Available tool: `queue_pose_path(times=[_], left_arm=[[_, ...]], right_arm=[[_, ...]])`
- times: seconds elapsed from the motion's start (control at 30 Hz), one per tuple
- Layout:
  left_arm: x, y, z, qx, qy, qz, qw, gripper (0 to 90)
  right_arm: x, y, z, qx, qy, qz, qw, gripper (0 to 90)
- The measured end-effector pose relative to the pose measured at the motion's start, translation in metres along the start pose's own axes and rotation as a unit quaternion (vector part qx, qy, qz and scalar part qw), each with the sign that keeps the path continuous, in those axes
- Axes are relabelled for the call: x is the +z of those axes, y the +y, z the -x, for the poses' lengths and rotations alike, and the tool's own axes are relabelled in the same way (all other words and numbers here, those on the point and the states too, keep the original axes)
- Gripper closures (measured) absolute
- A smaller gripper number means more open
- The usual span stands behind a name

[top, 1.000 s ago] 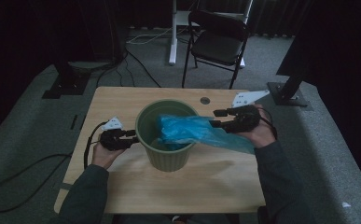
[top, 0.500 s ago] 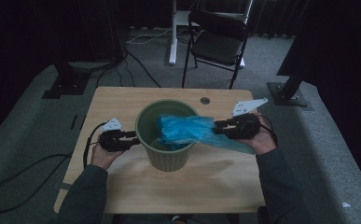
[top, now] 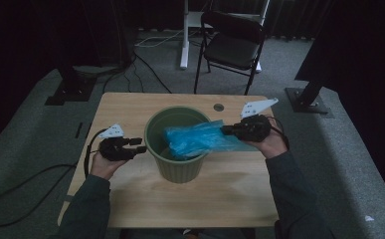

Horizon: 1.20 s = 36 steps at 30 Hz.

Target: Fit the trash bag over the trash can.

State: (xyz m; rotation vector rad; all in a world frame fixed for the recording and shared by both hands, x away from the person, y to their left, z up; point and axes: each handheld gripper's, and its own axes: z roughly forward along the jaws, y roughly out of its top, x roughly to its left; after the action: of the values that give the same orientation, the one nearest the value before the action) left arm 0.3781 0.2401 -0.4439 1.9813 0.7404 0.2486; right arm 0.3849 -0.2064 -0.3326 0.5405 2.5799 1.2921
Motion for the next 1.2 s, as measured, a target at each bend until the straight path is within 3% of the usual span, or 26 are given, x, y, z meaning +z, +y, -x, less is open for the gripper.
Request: queue_pose_path(times=[0.23, 0.4, 0.6, 0.9, 1.2], left_arm=[[-0.014, 0.006, 0.004, 0.004, -0.010, 0.018, 0.9998, 53.6], [-0.019, 0.012, 0.009, 0.018, -0.012, 0.018, 0.9996, 53.6], [-0.021, 0.015, 0.008, 0.013, -0.019, 0.028, 0.9994, 53.6], [-0.021, 0.028, 0.012, 0.030, -0.007, 0.026, 0.9992, 53.8], [-0.026, 0.028, 0.012, 0.030, -0.003, 0.024, 0.9992, 53.6]], right_arm=[[0.003, 0.007, 0.001, -0.003, 0.002, 0.001, 1.0000, 89.1], [0.008, 0.009, 0.001, -0.002, 0.004, 0.002, 1.0000, 89.2], [0.010, 0.011, 0.003, 0.000, 0.002, 0.003, 1.0000, 89.2], [0.010, 0.012, 0.005, 0.005, -0.003, 0.009, 0.9999, 89.2], [0.008, 0.012, 0.007, 0.007, -0.004, 0.011, 0.9999, 89.3]])
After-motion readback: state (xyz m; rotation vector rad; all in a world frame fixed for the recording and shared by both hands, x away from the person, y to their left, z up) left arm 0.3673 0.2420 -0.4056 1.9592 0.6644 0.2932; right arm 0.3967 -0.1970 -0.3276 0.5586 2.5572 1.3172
